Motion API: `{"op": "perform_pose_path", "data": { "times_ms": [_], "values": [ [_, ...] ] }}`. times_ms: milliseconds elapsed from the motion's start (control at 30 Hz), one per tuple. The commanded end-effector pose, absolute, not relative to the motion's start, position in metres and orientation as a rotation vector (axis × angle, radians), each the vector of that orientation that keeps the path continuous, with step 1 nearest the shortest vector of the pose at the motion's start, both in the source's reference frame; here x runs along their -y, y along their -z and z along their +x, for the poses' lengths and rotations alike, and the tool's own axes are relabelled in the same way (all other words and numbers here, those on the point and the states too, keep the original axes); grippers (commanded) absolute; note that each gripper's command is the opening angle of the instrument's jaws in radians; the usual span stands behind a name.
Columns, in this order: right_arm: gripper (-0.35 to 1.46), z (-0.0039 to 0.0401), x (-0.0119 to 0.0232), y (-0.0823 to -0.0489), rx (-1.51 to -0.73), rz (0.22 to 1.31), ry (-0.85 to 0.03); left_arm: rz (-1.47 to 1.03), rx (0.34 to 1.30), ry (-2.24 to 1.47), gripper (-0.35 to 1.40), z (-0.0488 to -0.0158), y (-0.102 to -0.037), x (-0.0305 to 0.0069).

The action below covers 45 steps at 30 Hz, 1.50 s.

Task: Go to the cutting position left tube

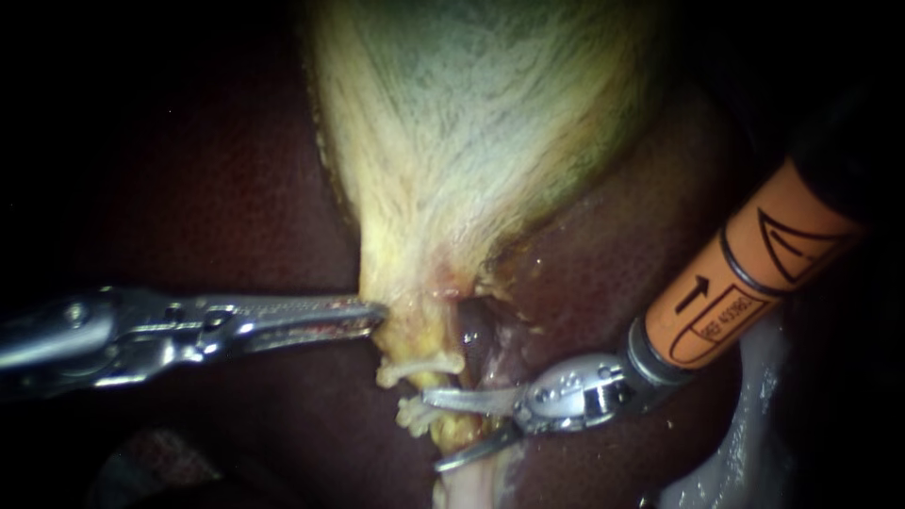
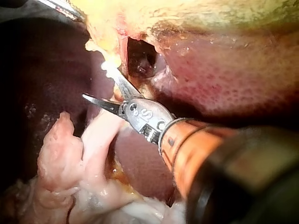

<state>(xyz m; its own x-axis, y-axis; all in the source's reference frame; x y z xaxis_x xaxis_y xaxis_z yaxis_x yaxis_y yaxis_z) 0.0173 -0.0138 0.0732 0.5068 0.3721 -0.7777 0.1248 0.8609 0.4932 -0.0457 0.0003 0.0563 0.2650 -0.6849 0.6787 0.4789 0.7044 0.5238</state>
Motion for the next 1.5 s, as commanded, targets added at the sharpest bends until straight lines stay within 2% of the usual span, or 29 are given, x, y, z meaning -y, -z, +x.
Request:
{"op": "perform_pose_path", "data": {
  "times_ms": [33, 367, 700, 1100, 1500],
  "values": [
    [1.41, 0.0169, 0.0136, -0.0733, -1.034, 0.529, -0.161, 0.23, 1.036, 0.796, -0.35, -0.0458, -0.0562, -0.0003],
    [1.4, 0.0158, 0.0121, -0.074, -1.018, 0.503, -0.182, 0.226, 1.035, 0.792, -0.35, -0.0458, -0.0556, 0.0],
    [1.4, 0.0192, 0.0133, -0.0743, -1.014, 0.489, -0.191, 0.224, 1.034, 0.794, -0.35, -0.0463, -0.0554, 0.0],
    [1.4, 0.0227, 0.0145, -0.0754, -1.026, 0.55, -0.154, 0.222, 1.034, 0.796, -0.35, -0.0468, -0.0553, 0.0],
    [1.36, 0.0248, 0.0144, -0.076, -1.019, 0.57, -0.178, 0.222, 1.033, 0.797, -0.35, -0.047, -0.0553, 0.0]
  ]
}}
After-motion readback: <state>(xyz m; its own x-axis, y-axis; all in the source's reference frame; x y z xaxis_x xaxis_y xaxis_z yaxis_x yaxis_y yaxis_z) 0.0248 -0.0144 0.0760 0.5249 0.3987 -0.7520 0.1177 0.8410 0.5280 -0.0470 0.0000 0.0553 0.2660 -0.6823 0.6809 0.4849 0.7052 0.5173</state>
